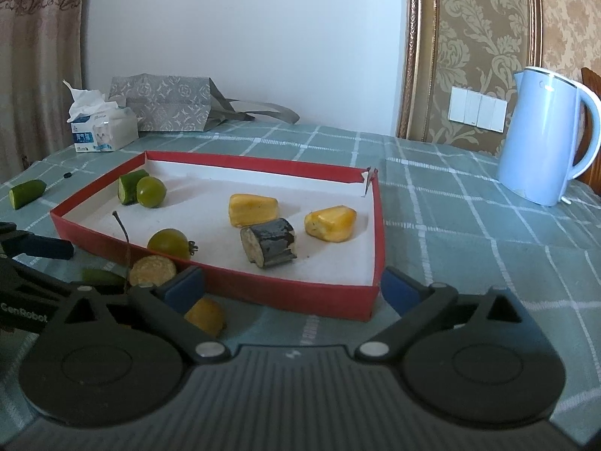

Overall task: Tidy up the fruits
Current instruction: 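Grasp the cucumber chunk with the left gripper while the right gripper grasps a small brown round fruit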

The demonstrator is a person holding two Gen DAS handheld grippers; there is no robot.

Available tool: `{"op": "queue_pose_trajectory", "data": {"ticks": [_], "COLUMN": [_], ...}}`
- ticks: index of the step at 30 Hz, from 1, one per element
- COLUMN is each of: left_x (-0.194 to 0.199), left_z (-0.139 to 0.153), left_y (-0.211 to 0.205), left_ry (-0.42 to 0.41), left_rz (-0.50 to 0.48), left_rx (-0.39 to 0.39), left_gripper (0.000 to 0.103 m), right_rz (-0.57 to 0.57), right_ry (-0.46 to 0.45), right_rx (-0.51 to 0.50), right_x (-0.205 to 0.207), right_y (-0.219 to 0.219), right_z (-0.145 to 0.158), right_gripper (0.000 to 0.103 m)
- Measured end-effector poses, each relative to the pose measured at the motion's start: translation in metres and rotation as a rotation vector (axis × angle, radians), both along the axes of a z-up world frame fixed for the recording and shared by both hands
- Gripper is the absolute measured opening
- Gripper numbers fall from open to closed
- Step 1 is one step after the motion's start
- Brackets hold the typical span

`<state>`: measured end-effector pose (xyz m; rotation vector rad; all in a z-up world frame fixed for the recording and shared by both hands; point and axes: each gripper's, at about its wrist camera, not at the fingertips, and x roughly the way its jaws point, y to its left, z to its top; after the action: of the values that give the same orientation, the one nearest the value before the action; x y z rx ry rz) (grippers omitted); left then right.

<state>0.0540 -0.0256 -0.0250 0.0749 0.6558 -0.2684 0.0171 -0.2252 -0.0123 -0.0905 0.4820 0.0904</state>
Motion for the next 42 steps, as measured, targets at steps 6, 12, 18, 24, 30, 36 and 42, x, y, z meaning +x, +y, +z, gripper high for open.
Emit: {"op": "queue_pose_trajectory", "data": {"ticks": [6,12,18,24,30,36,42], "left_x": [-0.011,-0.024,-0.025,-0.023,-0.021,-0.023,-0.022], "left_z": [0.000,0.001,0.002,0.003,0.004,0.005,0.005], "left_y": [0.002,-0.009,-0.002,0.013,0.028,0.029,0.030], "left_ry": [-0.042,-0.068,-0.067,-0.072,-0.069,-0.078,-0.073], "left_rz": [-0.030,-0.124,-0.106,-0.024,0.015,0.010,0.016], "left_rx": [0.022,0.034,-0.003,-0.029,-0.057,-0.048,-0.061], "left_gripper": [0.076,0.033,0.031,0.031,0.031,0.031,0.031], "right_rz": [0.003,0.001,0.005,0.054,0.110,0.127,0.129], "right_ry": [0.001,0.003,-0.011,0.010,0.018,0.020,-0.013], "right_rx": [-0.003,-0.013,-0.007,-0.021,-0.108,-0.151,-0.269], "right_x": [-0.001,0.000,-0.003,-0.004,-0.009,-0.008,-0.013], "right_y": [0.000,0.002,0.001,0.003,0.019,0.029,0.046], "right_z": [0.000,0.000,0.001,0.000,-0.005,-0.010,-0.017], "right_gripper": [0.101,0.103,0.103,0.095,0.087,0.089,0.077]}}
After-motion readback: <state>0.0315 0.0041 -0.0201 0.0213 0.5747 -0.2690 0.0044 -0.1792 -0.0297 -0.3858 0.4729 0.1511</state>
